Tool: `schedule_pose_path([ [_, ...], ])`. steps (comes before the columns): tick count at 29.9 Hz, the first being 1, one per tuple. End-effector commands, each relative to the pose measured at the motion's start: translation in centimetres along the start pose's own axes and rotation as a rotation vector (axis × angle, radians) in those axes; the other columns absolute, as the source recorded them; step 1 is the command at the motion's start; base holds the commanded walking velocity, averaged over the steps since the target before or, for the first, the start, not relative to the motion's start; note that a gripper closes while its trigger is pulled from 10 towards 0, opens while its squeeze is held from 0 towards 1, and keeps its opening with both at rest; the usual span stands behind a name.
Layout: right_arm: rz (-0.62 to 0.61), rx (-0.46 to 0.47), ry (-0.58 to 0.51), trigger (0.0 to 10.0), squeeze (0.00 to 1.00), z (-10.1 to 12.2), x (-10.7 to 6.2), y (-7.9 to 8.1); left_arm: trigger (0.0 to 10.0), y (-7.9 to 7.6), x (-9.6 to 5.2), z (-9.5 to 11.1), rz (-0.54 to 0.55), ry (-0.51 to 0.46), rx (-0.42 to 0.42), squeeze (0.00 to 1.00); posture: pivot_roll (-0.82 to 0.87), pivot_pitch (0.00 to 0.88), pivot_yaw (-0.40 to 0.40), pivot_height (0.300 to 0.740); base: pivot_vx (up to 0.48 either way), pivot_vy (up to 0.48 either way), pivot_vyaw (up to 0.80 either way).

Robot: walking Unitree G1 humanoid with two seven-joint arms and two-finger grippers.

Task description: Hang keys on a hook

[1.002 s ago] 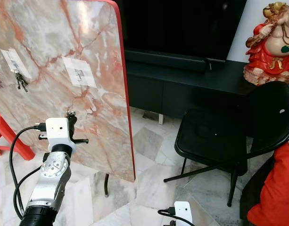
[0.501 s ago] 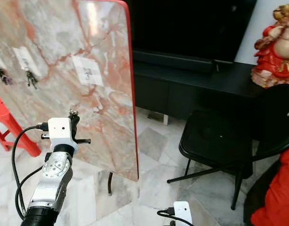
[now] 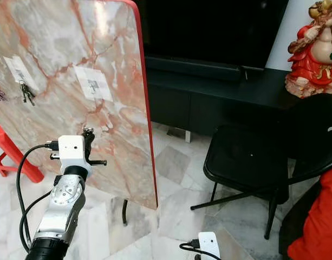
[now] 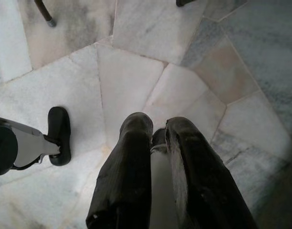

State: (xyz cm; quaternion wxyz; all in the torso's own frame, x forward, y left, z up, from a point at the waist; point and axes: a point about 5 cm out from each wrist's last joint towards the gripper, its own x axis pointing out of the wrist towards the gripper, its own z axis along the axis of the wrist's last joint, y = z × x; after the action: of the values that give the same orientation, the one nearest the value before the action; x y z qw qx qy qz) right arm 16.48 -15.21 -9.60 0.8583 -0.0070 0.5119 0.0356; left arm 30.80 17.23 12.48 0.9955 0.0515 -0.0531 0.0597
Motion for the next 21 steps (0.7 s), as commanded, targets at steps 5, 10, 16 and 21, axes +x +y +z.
schedule_pose_path([
  [5,0.008,-0.005,0.008,10.0,0.00,-0.11,0.01,0.15,10.0,-0.15,-0.02,0.32,-0.013,-0.012,0.001,0.00,-0.06,0.000,0.024,0.716,0.275,0.000,0.00],
  [10,0.009,-0.021,0.004,10.0,0.00,0.01,0.01,0.14,10.0,-0.16,0.03,0.36,-0.011,-0.013,0.000,0.00,-0.06,0.000,0.024,0.716,0.329,0.000,0.12],
  [16,0.002,0.007,0.003,10.0,0.00,0.03,0.02,0.12,10.0,-0.29,0.07,0.35,-0.014,-0.013,-0.001,0.00,-0.05,0.000,0.022,0.716,0.336,0.000,0.29],
  [21,0.002,-0.003,0.001,10.0,0.00,0.11,0.03,0.11,10.0,-0.42,0.05,0.27,-0.016,-0.010,0.001,0.00,-0.05,0.000,0.021,0.716,0.337,0.000,0.00],
])
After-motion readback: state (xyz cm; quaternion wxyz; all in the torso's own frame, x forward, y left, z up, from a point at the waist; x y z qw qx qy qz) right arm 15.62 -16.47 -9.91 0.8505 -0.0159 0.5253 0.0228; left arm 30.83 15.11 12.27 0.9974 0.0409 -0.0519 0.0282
